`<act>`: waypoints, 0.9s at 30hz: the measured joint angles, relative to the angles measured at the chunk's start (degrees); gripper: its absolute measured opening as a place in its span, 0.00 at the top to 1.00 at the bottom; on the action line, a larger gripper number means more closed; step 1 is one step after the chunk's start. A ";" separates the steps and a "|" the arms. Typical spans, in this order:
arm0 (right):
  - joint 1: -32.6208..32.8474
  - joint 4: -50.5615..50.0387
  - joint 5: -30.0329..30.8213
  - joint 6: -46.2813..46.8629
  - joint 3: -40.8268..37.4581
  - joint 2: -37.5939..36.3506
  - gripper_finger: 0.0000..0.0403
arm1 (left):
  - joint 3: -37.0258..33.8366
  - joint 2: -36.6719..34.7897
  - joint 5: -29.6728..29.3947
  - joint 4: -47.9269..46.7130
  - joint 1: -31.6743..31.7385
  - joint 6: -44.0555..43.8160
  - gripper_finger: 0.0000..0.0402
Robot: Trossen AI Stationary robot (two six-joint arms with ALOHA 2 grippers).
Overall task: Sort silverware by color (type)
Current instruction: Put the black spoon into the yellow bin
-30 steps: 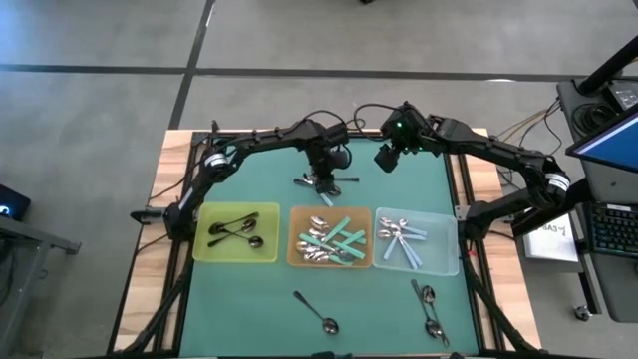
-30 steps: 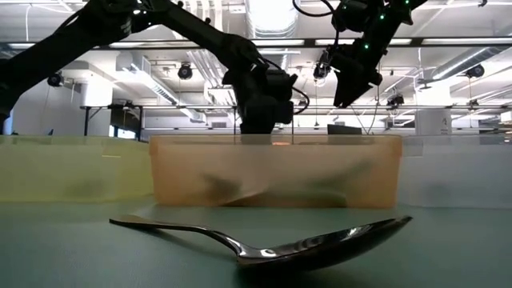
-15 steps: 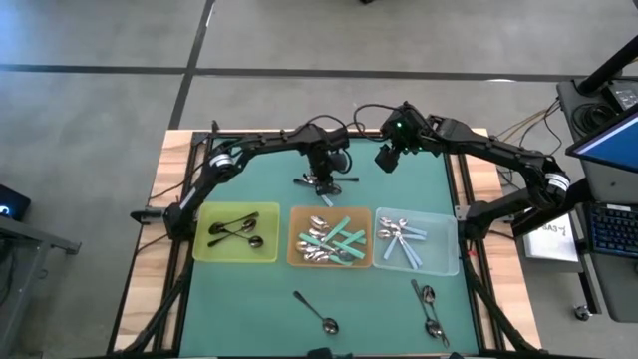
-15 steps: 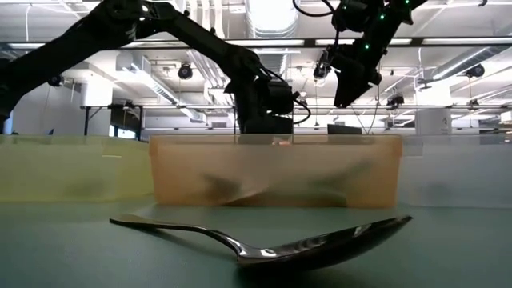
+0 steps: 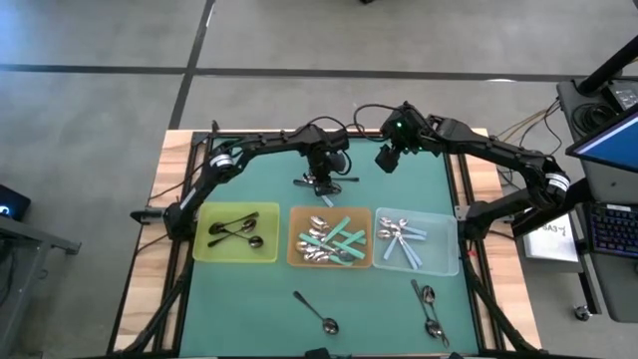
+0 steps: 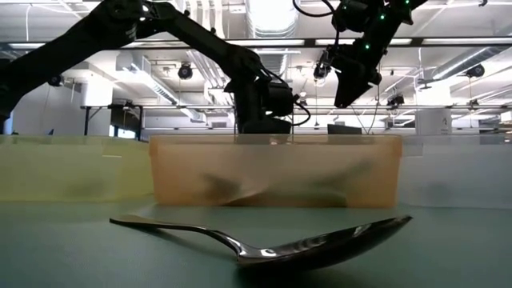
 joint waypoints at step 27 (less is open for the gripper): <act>0.00 0.20 0.00 -1.09 -0.02 0.00 0.44 | -9.62 -0.82 -3.98 -5.26 1.27 1.28 0.80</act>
